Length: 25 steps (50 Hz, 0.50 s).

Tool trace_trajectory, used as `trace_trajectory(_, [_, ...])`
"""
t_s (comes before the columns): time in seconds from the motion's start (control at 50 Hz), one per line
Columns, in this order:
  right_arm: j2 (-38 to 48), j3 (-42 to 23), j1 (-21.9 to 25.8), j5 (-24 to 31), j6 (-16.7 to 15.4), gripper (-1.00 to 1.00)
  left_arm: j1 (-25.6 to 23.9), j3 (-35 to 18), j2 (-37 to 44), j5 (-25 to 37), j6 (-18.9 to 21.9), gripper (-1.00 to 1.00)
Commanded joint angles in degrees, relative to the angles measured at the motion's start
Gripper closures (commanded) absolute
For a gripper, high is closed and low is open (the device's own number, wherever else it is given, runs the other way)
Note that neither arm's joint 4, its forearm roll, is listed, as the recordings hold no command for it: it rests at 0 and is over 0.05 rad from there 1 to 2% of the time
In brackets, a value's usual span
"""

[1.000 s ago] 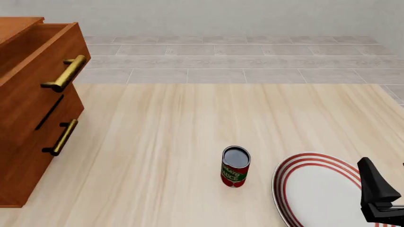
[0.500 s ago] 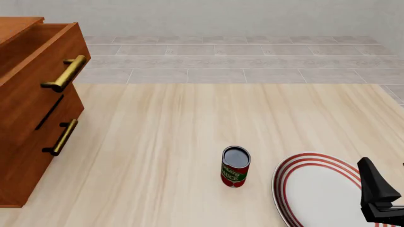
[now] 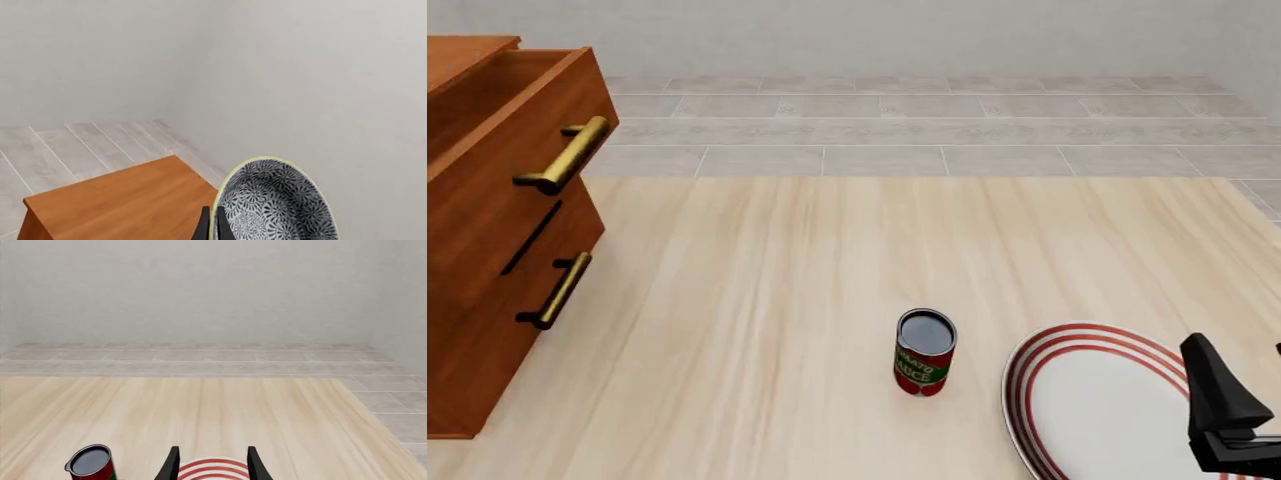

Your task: Put the bowl on top of the cabinet.

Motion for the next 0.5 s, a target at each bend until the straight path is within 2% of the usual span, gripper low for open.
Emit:
trace_trajectory(0.02, [-0.12,-0.04,0.33,0.16,0.00,-1.00,2.31,-3.10,5.01,-0.25,-0.07,1.00])
trace_trajectory(0.34, [-0.11,0.05,0.33,0.06,0.00,-1.00,4.18,-5.34,10.14,0.50,0.26,1.00])
trace_trajectory(0.5, [-0.11,0.04,0.34,0.07,0.00,-1.00,4.84,-1.95,10.82,-0.92,-0.59,1.00])
